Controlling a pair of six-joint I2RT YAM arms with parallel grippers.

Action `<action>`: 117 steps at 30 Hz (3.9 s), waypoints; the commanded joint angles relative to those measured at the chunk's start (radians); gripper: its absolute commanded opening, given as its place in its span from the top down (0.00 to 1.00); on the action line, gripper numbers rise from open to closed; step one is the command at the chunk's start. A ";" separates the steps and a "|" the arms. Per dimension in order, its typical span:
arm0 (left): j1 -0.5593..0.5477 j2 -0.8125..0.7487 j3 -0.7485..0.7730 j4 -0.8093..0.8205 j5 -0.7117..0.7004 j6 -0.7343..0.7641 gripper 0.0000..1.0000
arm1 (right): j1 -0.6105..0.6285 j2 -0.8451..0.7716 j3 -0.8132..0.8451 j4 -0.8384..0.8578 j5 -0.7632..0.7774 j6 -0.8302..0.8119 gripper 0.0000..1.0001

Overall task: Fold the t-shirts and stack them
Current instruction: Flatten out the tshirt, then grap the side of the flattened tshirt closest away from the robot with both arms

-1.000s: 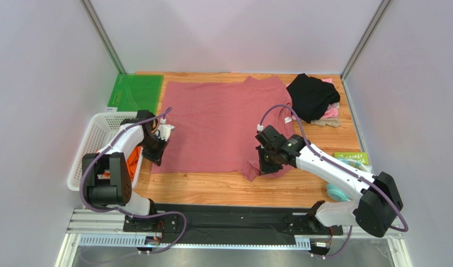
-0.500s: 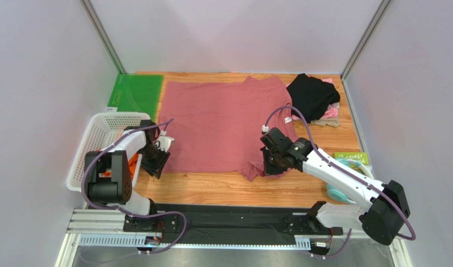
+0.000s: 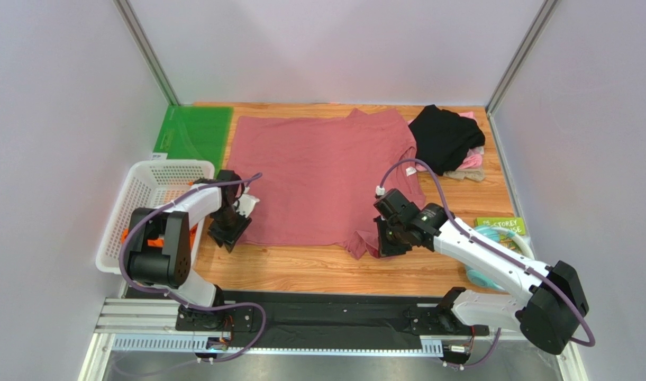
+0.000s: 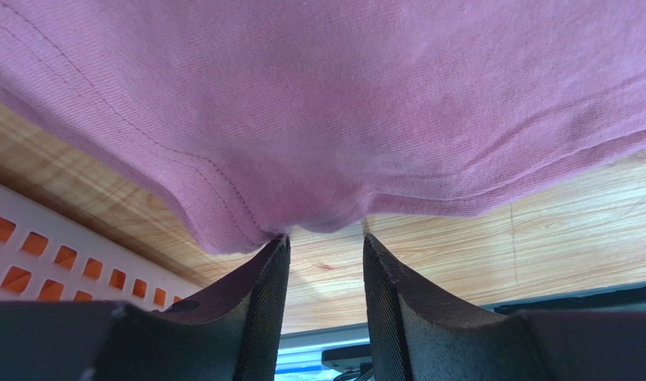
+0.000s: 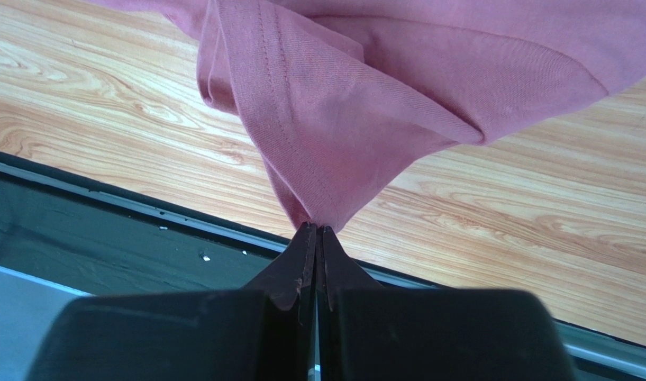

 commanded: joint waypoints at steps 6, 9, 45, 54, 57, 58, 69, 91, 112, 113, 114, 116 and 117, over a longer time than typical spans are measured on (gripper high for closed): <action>-0.006 -0.041 0.039 0.000 -0.042 -0.041 0.53 | -0.005 -0.029 -0.025 0.053 -0.050 -0.009 1.00; -0.009 -0.050 0.068 -0.028 -0.048 -0.046 0.53 | -0.006 -0.028 -0.023 0.056 -0.052 -0.017 1.00; -0.032 0.109 0.068 0.003 -0.066 -0.018 1.00 | -0.036 -0.062 0.027 -0.003 -0.030 -0.018 1.00; -0.032 0.005 0.099 -0.069 -0.034 0.016 1.00 | -0.040 -0.166 0.060 -0.186 -0.033 0.029 1.00; -0.032 -0.033 0.099 -0.096 -0.011 0.027 1.00 | -0.040 -0.247 0.056 -0.266 -0.062 0.063 1.00; -0.032 -0.049 0.097 -0.100 -0.008 0.027 1.00 | -0.039 -0.284 0.056 -0.305 -0.068 0.087 1.00; -0.032 -0.167 0.105 -0.229 0.064 0.092 1.00 | -0.037 -0.420 0.059 -0.471 -0.113 0.166 1.00; -0.032 -0.352 0.194 -0.444 0.119 0.189 1.00 | -0.037 -0.543 0.248 -0.767 -0.268 0.273 1.00; -0.032 -0.294 0.180 -0.366 0.162 0.171 1.00 | -0.031 -0.285 -0.014 -0.521 -0.072 0.326 0.46; -0.032 -0.296 0.179 -0.364 0.165 0.172 1.00 | -0.031 -0.285 -0.026 -0.499 -0.064 0.356 0.49; -0.032 -0.297 0.177 -0.361 0.167 0.172 1.00 | -0.031 -0.284 -0.055 -0.435 -0.056 0.388 0.49; -0.032 -0.299 0.168 -0.355 0.170 0.174 1.00 | -0.031 -0.269 -0.100 -0.363 -0.042 0.472 0.48; -0.030 -0.299 0.166 -0.352 0.171 0.175 1.00 | -0.033 -0.258 -0.124 -0.285 -0.042 0.495 0.48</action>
